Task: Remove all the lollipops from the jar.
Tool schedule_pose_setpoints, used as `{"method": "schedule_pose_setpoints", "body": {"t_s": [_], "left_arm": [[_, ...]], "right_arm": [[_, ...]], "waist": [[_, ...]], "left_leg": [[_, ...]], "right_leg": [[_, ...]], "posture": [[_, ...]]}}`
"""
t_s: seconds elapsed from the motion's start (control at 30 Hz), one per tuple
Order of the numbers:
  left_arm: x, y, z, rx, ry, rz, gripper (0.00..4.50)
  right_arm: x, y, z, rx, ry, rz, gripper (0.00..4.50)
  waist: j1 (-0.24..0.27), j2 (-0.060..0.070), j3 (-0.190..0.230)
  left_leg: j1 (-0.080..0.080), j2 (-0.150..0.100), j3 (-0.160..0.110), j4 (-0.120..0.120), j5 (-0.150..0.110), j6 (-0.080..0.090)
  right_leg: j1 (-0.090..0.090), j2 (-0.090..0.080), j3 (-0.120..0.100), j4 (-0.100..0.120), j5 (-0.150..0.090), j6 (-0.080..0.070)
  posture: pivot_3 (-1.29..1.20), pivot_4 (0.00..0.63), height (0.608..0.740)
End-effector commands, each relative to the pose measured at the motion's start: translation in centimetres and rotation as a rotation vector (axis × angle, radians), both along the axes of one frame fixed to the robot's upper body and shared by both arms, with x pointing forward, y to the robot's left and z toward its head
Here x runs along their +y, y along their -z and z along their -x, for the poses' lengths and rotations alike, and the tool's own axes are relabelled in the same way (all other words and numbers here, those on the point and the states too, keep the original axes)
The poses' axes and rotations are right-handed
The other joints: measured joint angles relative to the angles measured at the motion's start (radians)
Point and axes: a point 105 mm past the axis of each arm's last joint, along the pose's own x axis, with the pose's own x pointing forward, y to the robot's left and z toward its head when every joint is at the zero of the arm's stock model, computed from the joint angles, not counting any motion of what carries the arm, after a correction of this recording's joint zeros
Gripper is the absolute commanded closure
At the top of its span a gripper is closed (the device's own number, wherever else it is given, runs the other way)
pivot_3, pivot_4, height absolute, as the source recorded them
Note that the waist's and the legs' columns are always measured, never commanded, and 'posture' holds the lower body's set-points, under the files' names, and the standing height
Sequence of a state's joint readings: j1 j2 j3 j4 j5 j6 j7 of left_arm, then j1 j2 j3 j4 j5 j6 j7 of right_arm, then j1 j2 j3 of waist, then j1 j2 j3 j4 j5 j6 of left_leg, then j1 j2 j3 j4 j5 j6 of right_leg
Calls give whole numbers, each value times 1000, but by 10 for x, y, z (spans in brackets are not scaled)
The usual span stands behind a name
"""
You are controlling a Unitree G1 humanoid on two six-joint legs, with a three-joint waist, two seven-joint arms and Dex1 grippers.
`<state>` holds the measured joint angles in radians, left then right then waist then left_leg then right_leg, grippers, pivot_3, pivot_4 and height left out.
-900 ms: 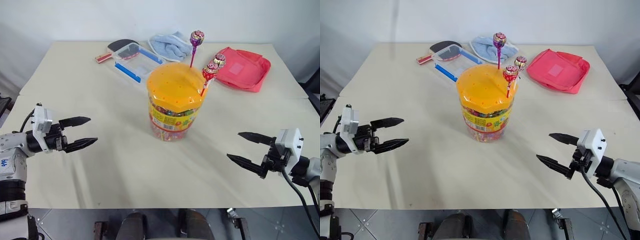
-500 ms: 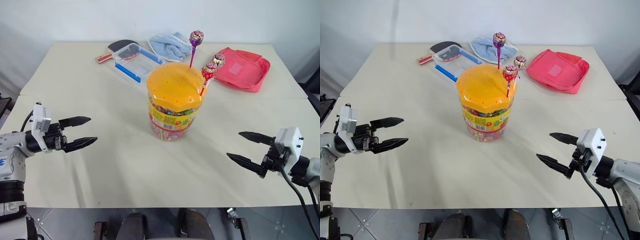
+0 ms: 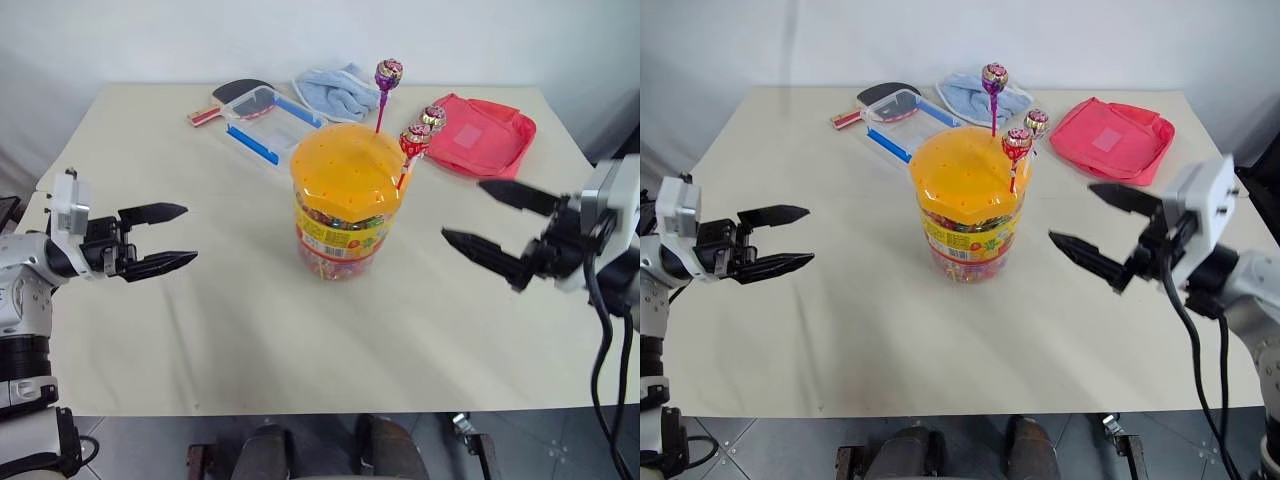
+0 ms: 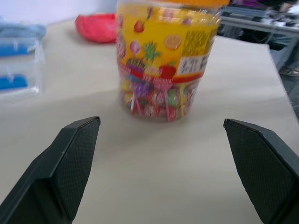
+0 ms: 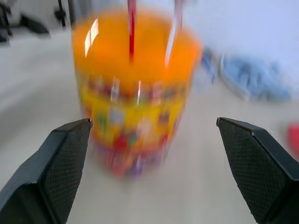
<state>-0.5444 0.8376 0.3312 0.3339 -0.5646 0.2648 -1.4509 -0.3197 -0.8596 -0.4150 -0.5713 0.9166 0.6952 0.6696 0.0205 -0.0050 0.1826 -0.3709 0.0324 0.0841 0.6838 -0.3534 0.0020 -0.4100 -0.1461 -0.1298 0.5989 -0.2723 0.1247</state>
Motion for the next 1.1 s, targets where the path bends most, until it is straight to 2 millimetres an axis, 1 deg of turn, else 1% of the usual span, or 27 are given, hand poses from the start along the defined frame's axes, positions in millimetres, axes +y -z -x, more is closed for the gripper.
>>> {"method": "schedule_pose_setpoints", "body": {"t_s": [0.03, 0.13, 0.23, 0.33, 0.47, 0.6, 0.7, 0.73, 0.87, 0.97, 1.03, 1.1], "left_arm": [[-5, -15, 3, -64, 63, 10, 0], [-7, -18, 1, -78, 81, -11, 0], [-9, -19, 0, -86, 95, -13, 0], [-11, -19, -1, -91, 104, -11, 0], [-14, -18, -3, -98, 112, -3, 0], [-17, -17, -5, -103, 128, 7, 0], [-18, -16, -5, -104, 136, 11, 0], [-19, -16, -5, -104, 137, 11, 0], [-17, -18, -6, -111, 140, 12, 0], [-17, -18, -6, -115, 139, 11, 0], [-17, -18, -8, -115, 138, 12, 0], [-17, -17, -8, -114, 140, 11, 0]], "right_arm": [[15, -12, 2, -8, -76, -15, 13], [27, -20, 2, -11, -143, -18, 13], [33, -17, 0, 0, -178, -1, 13], [38, -19, -2, -3, -215, -12, 13], [46, -8, -7, 30, -262, -2, 13], [54, -9, -13, 14, -300, -12, 13], [57, -12, -16, -1, -319, -17, 597], [58, -14, -16, -9, -322, -22, 886], [60, -20, -20, -29, -324, -22, 2195], [60, -22, -22, -29, -318, -11, 3261], [59, -28, -24, -40, -311, -21, 3928], [59, -30, -26, -49, -309, -22, 4487]], "waist": [[0, 0, 0], [1, 0, 0], [2, 0, 0], [0, 0, 0], [0, 0, 0], [-1, 0, 0], [-3, 0, 0], [-3, 0, 0], [-4, 0, 0], [-6, 0, 0], [-10, 0, 0], [-15, 0, 0]], "left_leg": [[-1, 0, 1, 0, 0, 0], [-1, 0, 3, 0, 0, 0], [-1, 0, 3, 0, 0, 1], [-1, 0, 3, 0, 0, 1], [-1, 0, 4, 0, 0, 1], [-1, 0, 5, 0, 0, 1], [-1, 0, 5, 1, 0, 1], [-1, 0, 5, 1, 0, 1], [-1, 0, 5, 1, 0, 1], [-1, 0, 5, 1, 0, 1], [-1, 0, 6, 1, 0, 1], [-1, 0, 6, 1, 0, 1]], "right_leg": [[-1, 0, 0, 0, 0, 0], [-2, 0, 0, 0, 0, 0], [-1, 0, 1, 0, 0, 0], [-2, 0, 1, 0, 0, 0], [-2, 0, 2, 0, 0, 1], [-2, 0, 2, 0, 0, 1], [-3, 0, 2, 1, 0, 1], [-3, 0, 2, 1, 0, 1], [-3, 0, 3, 1, 0, 1], [-3, 0, 3, 1, 0, 1], [-3, 0, 3, 1, 0, 1], [-3, 0, 3, 1, 0, 1]], "posture": [[0, 150, 740], [0, 150, 740], [0, 150, 740], [0, 150, 740], [0, 150, 740], [0, 150, 740], [0, 150, 740], [0, 150, 740], [0, 150, 740], [0, 150, 740], [0, 150, 740], [0, 150, 740]]}}
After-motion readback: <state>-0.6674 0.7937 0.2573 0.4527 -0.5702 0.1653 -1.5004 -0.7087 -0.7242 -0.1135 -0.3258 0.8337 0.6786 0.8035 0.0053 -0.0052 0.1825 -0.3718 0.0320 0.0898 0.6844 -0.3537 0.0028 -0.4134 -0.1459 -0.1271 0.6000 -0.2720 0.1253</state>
